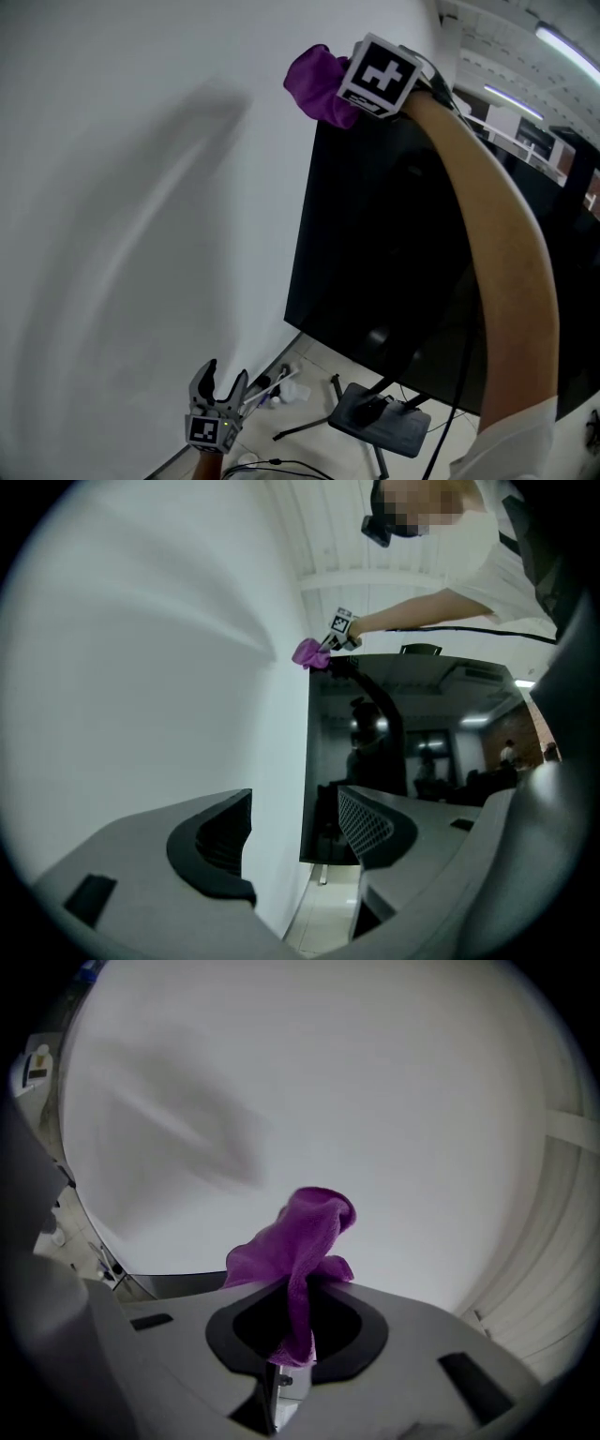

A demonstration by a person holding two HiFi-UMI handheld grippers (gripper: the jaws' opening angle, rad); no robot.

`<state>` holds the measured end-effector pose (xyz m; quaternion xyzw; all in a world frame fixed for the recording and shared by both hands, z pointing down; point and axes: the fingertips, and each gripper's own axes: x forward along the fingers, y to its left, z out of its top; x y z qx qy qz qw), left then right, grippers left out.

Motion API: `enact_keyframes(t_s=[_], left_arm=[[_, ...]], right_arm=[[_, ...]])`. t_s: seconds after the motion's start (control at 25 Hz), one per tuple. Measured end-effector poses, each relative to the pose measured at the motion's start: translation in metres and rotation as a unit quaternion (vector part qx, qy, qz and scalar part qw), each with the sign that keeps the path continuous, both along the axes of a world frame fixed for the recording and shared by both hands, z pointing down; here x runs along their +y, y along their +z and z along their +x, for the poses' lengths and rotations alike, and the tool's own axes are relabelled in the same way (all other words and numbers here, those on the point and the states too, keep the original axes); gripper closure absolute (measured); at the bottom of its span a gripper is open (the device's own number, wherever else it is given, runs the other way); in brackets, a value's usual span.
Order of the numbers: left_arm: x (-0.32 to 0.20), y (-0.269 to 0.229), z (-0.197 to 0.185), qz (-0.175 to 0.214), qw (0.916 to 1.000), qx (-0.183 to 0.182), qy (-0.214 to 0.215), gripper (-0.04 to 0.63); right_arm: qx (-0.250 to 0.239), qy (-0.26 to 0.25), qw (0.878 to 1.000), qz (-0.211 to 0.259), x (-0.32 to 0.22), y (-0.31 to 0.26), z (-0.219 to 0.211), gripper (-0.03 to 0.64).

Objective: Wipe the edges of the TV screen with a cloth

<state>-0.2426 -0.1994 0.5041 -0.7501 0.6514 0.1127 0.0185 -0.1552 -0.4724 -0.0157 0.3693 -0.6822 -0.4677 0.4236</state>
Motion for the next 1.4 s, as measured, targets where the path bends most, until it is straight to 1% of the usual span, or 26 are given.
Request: enact_keyframes(t_s=[0.2, 0.36, 0.52, 0.64, 0.72, 0.8, 0.92, 1.0, 1.08, 1.2, 1.24, 1.32, 1.4], left_arm=[[-0.009, -0.001, 0.024, 0.001, 0.9995, -0.009, 0.029, 0.328], [-0.02, 0.012, 0.045, 0.004, 0.9978, -0.041, 0.052, 0.328], [-0.018, -0.005, 0.082, -0.005, 0.9955, -0.019, 0.092, 0.328], [-0.019, -0.007, 0.099, -0.008, 0.9934, -0.021, 0.113, 0.328], [-0.023, -0.01, 0.113, -0.008, 0.9913, -0.02, 0.13, 0.328], [-0.027, -0.009, 0.13, -0.012, 0.9882, -0.023, 0.151, 0.327], [-0.034, 0.004, 0.152, -0.013, 0.9814, -0.052, 0.184, 0.328], [-0.036, 0.004, 0.171, -0.012, 0.9772, -0.055, 0.205, 0.328], [-0.032, -0.002, 0.193, -0.017, 0.9724, -0.05, 0.227, 0.328], [-0.033, -0.001, 0.218, -0.012, 0.9645, -0.062, 0.256, 0.328], [-0.033, -0.004, 0.226, -0.012, 0.9621, -0.061, 0.265, 0.328], [-0.028, -0.011, 0.244, -0.014, 0.9585, -0.056, 0.279, 0.328], [-0.026, -0.007, 0.257, -0.01, 0.9563, -0.063, 0.285, 0.328]], right_arm=[[-0.011, -0.002, 1.0, -0.028, 0.009, 0.004, 0.025, 0.561], [-0.008, 0.004, 0.999, -0.033, 0.017, 0.002, 0.052, 0.561], [-0.009, 0.009, 0.999, -0.044, 0.033, 0.003, 0.086, 0.56], [-0.015, 0.008, 0.998, -0.059, 0.047, 0.004, 0.111, 0.561], [-0.016, 0.006, 0.998, -0.061, 0.057, 0.003, 0.128, 0.561], [-0.011, 0.011, 0.998, -0.058, 0.065, 0.005, 0.149, 0.561], [-0.004, 0.034, 0.998, -0.059, 0.078, 0.008, 0.189, 0.561], [-0.005, 0.048, 0.997, -0.062, 0.089, 0.007, 0.216, 0.561], [-0.013, 0.056, 0.996, -0.063, 0.103, 0.007, 0.244, 0.561], [-0.036, 0.057, 0.996, -0.063, 0.122, 0.008, 0.279, 0.56], [-0.045, 0.059, 0.995, -0.061, 0.127, 0.008, 0.291, 0.56], [-0.057, 0.067, 0.994, -0.059, 0.14, 0.01, 0.317, 0.56], [-0.06, 0.076, 0.994, -0.057, 0.152, 0.01, 0.342, 0.56]])
